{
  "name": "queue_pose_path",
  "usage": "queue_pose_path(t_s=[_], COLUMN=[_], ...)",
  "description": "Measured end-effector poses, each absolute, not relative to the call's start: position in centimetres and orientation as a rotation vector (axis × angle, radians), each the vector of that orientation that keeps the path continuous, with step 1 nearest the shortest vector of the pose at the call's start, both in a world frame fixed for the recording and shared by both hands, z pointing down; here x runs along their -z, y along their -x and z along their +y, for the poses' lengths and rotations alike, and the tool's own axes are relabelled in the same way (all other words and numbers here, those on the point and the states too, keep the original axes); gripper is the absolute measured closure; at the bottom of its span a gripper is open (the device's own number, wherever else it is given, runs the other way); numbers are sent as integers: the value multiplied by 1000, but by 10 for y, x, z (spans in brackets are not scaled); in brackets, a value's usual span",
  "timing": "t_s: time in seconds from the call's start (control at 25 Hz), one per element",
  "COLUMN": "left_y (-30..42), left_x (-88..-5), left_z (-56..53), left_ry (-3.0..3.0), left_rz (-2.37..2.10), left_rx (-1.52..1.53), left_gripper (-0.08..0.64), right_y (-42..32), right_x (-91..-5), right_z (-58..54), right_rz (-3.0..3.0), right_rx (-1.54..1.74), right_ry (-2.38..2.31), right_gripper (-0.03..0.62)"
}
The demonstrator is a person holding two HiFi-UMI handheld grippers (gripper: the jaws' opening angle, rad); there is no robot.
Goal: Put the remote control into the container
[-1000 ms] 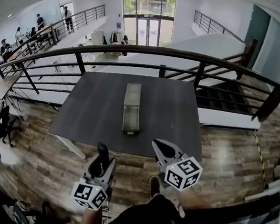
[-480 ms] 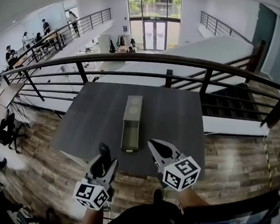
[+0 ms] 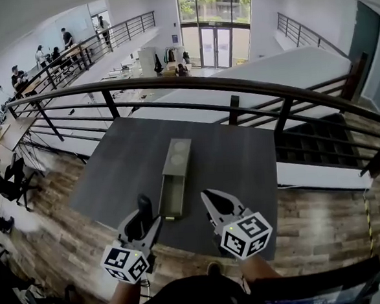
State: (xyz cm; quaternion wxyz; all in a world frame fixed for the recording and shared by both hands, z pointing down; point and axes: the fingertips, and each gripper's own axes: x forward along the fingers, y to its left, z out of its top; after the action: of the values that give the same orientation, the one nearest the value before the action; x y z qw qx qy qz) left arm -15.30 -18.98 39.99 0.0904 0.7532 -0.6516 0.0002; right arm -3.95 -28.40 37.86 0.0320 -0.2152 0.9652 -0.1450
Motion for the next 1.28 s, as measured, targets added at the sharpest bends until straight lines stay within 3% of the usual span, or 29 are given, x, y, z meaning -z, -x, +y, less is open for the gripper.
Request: queue_pose_path(t_s=[0.56, 1.28], left_y=[134, 229], left_x=[-412, -464], left_z=[-256, -321], left_ry=[-2164, -2099], left_rz=[-1966, -1801], left_rx=[-61, -43], left_gripper=[344, 344], right_y=[37, 120], right_x=[-393, -399], right_z=[-360, -405], right_rz=[2985, 3005], right_rx=[520, 515], right_ry=[582, 706], right_gripper=[591, 591])
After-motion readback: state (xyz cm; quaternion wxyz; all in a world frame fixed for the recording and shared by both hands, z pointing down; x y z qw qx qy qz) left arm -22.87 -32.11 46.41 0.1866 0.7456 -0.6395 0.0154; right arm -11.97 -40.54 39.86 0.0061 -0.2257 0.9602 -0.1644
